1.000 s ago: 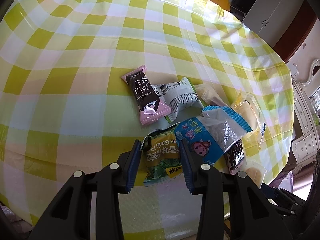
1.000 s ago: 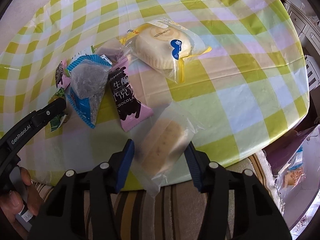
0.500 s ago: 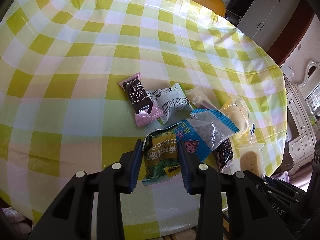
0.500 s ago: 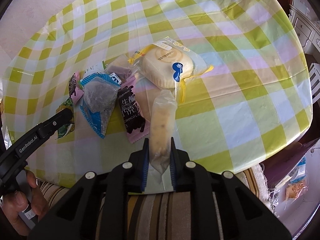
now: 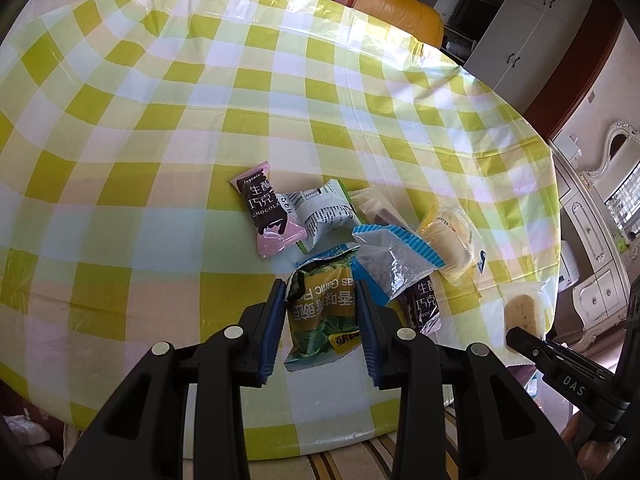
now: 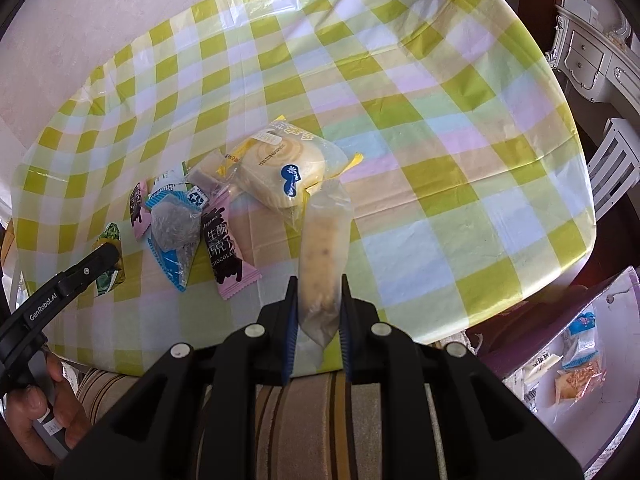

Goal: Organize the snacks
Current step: 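Lift both held snacks and carry them over the purple-rimmed box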

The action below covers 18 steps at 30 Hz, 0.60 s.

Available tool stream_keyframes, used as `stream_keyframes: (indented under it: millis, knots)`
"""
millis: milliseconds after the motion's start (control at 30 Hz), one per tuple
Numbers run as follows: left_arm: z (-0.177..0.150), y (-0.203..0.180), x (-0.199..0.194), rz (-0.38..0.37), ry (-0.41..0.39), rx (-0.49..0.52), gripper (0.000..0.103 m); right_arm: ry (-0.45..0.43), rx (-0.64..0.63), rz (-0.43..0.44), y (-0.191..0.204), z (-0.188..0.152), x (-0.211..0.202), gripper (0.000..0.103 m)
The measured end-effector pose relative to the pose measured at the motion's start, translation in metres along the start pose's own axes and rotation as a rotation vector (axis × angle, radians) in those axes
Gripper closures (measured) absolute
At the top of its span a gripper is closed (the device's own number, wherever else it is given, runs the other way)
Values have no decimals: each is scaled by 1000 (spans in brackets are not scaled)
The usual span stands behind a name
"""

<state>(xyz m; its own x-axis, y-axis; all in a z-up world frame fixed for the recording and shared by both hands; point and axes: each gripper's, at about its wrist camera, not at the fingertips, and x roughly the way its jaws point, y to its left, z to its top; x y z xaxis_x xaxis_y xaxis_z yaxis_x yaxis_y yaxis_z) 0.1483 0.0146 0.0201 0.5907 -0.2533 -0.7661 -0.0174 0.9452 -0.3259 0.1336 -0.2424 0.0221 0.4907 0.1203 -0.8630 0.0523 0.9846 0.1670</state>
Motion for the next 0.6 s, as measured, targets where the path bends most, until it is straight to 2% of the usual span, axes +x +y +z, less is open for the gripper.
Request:
stream_keyframes:
  millis: [267,600]
  knots:
    - [0,-31,-12,-29,-13,61,69,-28,65,-22,-43,0,-13,85]
    - [-13,-124,9,-183,76,215,69,-61,181,-103,-119,-6,-31,85]
